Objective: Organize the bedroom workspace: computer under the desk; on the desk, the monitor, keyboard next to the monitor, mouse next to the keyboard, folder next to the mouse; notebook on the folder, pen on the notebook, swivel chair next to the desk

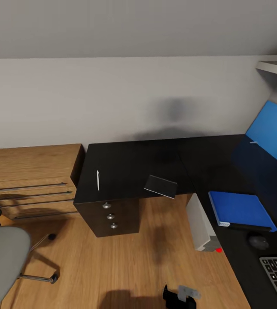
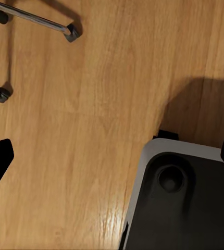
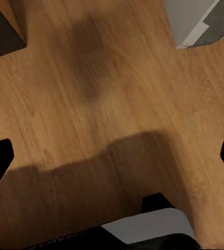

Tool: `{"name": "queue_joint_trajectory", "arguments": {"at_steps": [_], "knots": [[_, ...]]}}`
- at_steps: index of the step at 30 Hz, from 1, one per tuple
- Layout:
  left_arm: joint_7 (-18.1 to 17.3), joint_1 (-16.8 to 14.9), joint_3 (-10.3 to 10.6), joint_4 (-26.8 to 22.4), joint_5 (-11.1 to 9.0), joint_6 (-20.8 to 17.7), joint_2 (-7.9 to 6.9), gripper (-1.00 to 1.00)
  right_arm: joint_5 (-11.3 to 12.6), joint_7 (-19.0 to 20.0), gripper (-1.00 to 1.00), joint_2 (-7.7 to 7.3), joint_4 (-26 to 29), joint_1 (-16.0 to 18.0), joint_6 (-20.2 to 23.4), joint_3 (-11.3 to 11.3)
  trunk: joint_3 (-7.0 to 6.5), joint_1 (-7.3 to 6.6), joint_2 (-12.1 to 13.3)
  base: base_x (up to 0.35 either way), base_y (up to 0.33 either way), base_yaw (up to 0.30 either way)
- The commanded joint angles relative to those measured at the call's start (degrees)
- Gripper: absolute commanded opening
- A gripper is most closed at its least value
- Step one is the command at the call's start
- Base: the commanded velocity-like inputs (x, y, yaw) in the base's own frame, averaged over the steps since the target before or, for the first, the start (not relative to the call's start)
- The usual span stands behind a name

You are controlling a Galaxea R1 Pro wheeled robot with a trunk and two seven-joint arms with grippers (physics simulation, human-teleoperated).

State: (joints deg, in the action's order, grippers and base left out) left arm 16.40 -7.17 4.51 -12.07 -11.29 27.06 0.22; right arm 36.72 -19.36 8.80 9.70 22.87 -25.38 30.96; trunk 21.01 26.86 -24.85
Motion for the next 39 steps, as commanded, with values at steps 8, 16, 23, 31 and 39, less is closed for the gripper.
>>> {"name": "queue_joint_trajectory", "arguments": {"at_steps": [8, 16, 23, 31, 39], "knots": [[-0.2, 0.0, 0.4, 0.0, -0.5, 0.3, -0.06, 1.0, -3.5, -0.1, 1.0, 0.44, -4.6, -0.5, -5.4, 0.8, -0.92, -0.64, 1.1, 0.0, 0.0, 0.0], [-0.3, 0.0, 0.6, 0.0, -0.4, 0.4, -0.04, 1.0, -5.8, 0.0, 1.0, 0.68, -7.4, -0.8, -7.8, 0.9, -1.63, -0.64, 1.1, 0.0, 0.0, 0.0], [-0.3, 0.0, 0.6, 0.0, -0.3, 0.5, -0.04, 1.0, -5.9, 0.0, 1.0, 0.7, -7.6, -0.8, -7.9, 0.9, -2.26, -0.64, 1.1, 0.0, 0.0, 0.0], [-0.3, 0.0, 0.7, 0.0, -0.3, 0.5, -0.04, 1.0, -6.0, 0.0, 1.0, 0.81, -7.6, -0.8, -8.1, 0.9, -2.99, -0.64, 1.1, 0.0, 0.001, 0.004], [-0.4, 0.0, 0.8, 0.0, -0.2, 0.5, 0.03, 1.0, -9.5, 0.0, 1.0, 0.97, -7.7, -1.0, -8.2, 0.9, -3.57, -0.64, 1.1, 0.0, 0.197, 0.149]]}}
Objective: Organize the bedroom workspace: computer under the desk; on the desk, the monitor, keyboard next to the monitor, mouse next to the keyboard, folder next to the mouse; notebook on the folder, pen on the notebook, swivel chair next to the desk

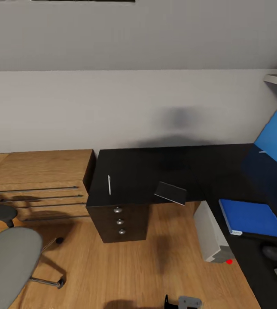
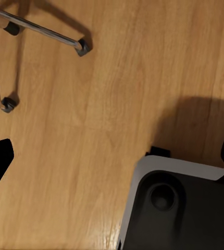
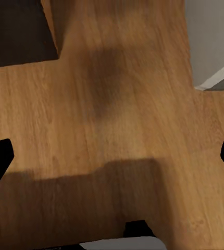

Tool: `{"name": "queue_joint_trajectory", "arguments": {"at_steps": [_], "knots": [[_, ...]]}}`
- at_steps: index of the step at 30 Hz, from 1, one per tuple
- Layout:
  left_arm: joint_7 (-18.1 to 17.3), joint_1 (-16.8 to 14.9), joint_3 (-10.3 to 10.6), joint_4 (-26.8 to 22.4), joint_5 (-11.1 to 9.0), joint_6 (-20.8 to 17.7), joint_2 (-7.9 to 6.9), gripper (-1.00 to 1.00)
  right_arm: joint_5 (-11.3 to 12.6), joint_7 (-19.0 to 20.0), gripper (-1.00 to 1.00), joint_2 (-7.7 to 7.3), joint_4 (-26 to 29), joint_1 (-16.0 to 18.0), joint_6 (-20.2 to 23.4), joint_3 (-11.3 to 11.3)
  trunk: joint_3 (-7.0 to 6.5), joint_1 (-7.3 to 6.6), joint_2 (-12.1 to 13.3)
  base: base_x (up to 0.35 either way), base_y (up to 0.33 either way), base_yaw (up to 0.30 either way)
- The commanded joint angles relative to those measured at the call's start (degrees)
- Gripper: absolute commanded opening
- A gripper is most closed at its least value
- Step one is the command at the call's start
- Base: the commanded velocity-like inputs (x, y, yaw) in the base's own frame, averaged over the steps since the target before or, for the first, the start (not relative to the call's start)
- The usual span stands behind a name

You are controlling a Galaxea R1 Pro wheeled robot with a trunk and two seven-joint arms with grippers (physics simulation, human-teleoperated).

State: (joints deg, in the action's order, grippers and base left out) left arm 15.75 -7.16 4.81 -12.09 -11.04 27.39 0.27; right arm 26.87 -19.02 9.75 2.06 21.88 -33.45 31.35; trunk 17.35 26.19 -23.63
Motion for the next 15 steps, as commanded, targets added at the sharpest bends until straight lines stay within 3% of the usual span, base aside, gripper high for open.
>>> {"name": "queue_joint_trajectory", "arguments": {"at_steps": [1, 6, 15], "knots": [[0.3, -0.1, 0.5, 0.0, -0.5, 0.2, -0.01, 1.0, 0.0, -0.3, 1.0, 0.11, 0.0, 0.0, -0.2, 0.5, 0.05, 0.03, -0.1, 0.0, 0.305, 0.24], [0.2, -0.1, 0.5, 0.0, -0.4, 0.1, 0.0, 1.0, -0.6, -0.3, 1.0, 0.25, 0.0, 0.0, -0.2, 0.5, -0.07, 0.03, -0.1, 0.0, 0.142, 0.26], [0.2, -0.1, 0.5, 0.0, -0.4, 0.1, 0.0, 1.0, -0.8, -0.3, 1.0, 0.25, -0.1, -0.1, -0.2, 0.5, -0.1, 0.03, -0.1, 0.0, 0.013, 0.276]]}}
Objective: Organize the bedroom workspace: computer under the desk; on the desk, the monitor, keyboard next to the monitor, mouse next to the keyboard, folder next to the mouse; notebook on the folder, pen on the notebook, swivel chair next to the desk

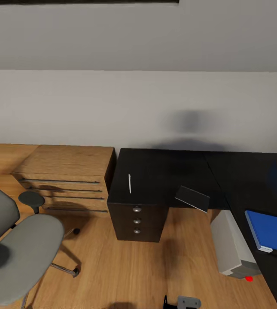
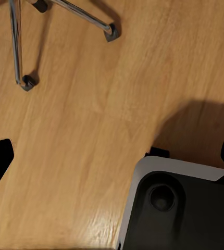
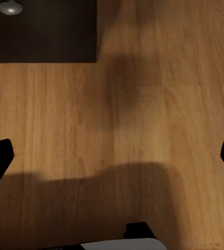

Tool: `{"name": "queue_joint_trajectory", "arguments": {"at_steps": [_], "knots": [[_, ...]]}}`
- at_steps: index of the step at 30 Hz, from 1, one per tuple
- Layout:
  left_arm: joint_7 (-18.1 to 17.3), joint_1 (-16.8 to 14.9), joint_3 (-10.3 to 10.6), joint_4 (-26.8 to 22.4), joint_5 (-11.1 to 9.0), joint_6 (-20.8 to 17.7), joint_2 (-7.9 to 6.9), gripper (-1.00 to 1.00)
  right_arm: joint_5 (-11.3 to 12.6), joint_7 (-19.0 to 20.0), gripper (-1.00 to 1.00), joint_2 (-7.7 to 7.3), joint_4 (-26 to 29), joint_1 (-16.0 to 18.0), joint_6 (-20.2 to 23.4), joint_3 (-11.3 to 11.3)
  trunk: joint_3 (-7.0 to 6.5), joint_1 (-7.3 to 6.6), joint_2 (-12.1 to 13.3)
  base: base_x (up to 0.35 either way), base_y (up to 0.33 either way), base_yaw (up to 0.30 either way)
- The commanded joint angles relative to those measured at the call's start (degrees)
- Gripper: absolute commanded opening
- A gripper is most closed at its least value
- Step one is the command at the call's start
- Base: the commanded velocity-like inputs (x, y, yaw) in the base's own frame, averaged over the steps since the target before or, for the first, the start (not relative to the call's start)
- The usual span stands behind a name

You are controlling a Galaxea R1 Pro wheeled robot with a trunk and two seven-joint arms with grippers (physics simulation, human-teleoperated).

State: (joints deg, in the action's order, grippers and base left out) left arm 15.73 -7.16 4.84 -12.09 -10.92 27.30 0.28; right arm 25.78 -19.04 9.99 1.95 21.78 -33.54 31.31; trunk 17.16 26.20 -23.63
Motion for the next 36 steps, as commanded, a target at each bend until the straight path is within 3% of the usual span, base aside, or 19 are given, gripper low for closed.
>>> {"name": "queue_joint_trajectory", "arguments": {"at_steps": [1, 21, 26, 36], "knots": [[0.3, -0.1, 0.5, 0.0, -0.5, 0.2, -0.02, 1.0, 0.3, -0.3, 1.0, 0.01, 0.0, 0.0, -0.1, 0.5, 0.09, 0.03, -0.1, 0.0, 0.001, 0.279], [0.3, -0.1, 0.5, 0.0, -0.5, 0.2, -0.02, 1.0, -0.4, -0.3, 1.0, 0.01, -0.1, -0.8, -4.6, 0.5, 0.09, 0.03, -0.1, 0.0, 0.0, 0.276], [0.3, -0.1, 0.5, 0.0, -0.5, 0.0, 0.02, 1.0, -0.6, 4.2, 1.0, 0.01, -1.4, -0.8, -4.4, 0.4, 0.09, 0.03, -0.1, 0.0, 0.0, 0.057], [0.5, -0.1, 1.3, 1.7, -0.3, -0.3, 3.16, 1.0, -1.2, 7.4, 1.0, -2.95, -2.6, -2.1, -5.6, 1.3, -0.27, -0.41, 0.7, 0.0, 0.0, 0.0]]}}
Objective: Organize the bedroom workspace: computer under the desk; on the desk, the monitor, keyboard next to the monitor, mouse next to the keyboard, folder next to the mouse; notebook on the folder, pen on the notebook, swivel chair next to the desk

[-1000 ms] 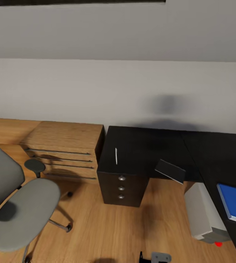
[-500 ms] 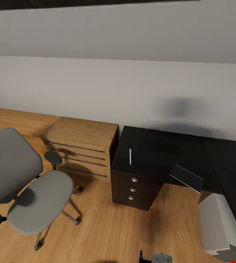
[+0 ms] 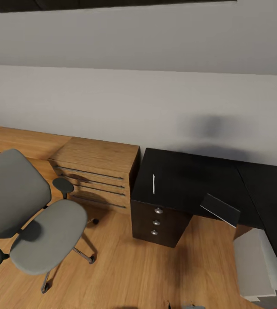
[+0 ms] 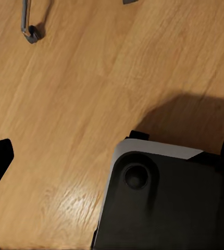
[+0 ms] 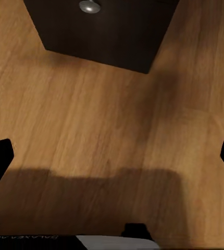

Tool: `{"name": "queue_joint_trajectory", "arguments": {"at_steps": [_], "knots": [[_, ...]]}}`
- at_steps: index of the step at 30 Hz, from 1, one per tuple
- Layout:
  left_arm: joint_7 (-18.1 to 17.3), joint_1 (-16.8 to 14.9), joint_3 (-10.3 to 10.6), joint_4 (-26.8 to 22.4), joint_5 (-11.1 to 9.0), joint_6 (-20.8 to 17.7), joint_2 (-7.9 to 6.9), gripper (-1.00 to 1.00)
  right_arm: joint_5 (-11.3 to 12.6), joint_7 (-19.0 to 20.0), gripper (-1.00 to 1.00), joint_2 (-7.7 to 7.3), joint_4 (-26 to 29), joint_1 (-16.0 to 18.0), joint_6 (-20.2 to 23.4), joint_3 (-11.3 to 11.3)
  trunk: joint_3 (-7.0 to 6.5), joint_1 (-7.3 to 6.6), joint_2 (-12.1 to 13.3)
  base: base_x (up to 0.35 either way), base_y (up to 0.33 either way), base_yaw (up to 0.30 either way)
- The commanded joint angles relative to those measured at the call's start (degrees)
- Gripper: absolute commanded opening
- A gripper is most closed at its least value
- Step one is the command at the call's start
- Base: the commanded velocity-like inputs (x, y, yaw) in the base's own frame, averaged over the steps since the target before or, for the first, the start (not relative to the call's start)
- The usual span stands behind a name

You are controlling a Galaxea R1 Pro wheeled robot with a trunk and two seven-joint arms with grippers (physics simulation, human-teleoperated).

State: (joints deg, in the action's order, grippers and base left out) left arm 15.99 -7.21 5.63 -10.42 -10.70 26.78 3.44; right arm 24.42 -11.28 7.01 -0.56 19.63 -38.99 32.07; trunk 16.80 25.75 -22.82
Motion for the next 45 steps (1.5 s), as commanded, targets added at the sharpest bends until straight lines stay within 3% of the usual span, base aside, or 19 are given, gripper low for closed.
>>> {"name": "queue_joint_trajectory", "arguments": {"at_steps": [1, 4, 7, 35, 45], "knots": [[0.3, 0.0, 0.5, 0.4, -0.5, 0.2, 0.32, 1.0, 0.2, 0.0, 1.0, 0.03, -0.1, -0.3, -0.4, 0.5, 0.09, 0.03, -0.1, 0.0, 0.0, 0.0], [0.3, -0.1, 0.2, 1.3, -0.6, 1.2, 0.76, 1.0, 0.5, 0.3, 1.0, 0.63, -0.5, -1.3, 0.6, 0.4, 0.09, 0.03, -0.1, 0.0, 0.0, 0.0], [0.3, -0.2, 0.0, 2.3, -0.6, 1.6, 0.71, 1.0, 0.7, -0.7, 1.0, -0.02, -0.6, -2.0, 1.5, 0.4, 0.09, 0.03, -0.1, 0.0, 0.0, 0.0], [0.3, -0.2, -0.1, 3.0, -0.6, 1.8, 0.51, 1.0, 1.0, -1.9, 1.0, 0.22, -0.6, -2.1, 1.4, 0.4, 0.04, 0.03, -0.1, 0.0, 0.0, -0.071], [0.1, -0.2, 0.0, 3.0, -0.6, 1.6, 0.6, 1.0, 1.2, -1.9, 1.0, -0.16, -0.6, -2.1, 1.2, 0.2, -0.27, 0.03, -0.1, -0.052, 0.074, -0.236]]}}
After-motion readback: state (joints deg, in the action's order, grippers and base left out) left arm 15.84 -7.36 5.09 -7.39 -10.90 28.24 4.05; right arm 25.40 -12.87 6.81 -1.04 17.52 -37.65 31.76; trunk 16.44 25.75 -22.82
